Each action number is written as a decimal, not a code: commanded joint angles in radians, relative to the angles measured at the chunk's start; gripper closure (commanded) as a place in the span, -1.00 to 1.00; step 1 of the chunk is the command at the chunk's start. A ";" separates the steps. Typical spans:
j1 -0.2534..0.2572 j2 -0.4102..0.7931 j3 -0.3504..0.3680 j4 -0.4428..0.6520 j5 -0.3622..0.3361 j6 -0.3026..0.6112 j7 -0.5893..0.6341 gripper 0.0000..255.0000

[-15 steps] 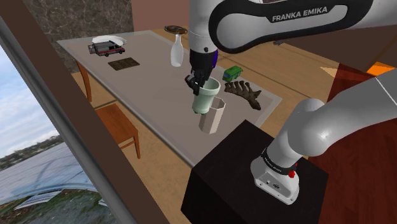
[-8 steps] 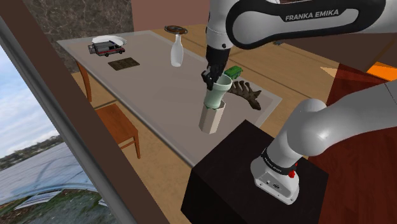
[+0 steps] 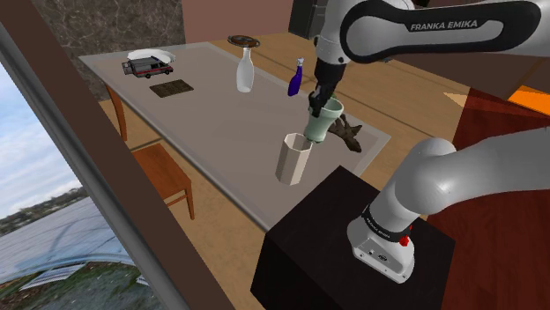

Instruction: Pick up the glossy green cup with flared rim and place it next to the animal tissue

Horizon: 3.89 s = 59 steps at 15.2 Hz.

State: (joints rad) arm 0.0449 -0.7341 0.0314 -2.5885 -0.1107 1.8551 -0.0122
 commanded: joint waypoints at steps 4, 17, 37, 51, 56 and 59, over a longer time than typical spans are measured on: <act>-0.067 -0.056 -0.115 -0.033 -0.082 -0.005 -0.131 1.00; -0.195 -0.030 -0.364 -0.032 -0.253 0.070 -0.382 1.00; -0.218 0.093 -0.436 -0.230 -0.333 0.387 -0.339 1.00; -0.229 0.292 -0.488 -0.311 -0.397 0.664 -0.298 1.00; -0.230 0.315 -0.492 -0.315 -0.403 0.691 -0.294 1.00; -0.230 0.315 -0.492 -0.315 -0.403 0.691 -0.294 1.00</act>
State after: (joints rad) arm -0.1849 -0.4195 -0.4608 -2.9039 -0.5134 2.5461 -0.3063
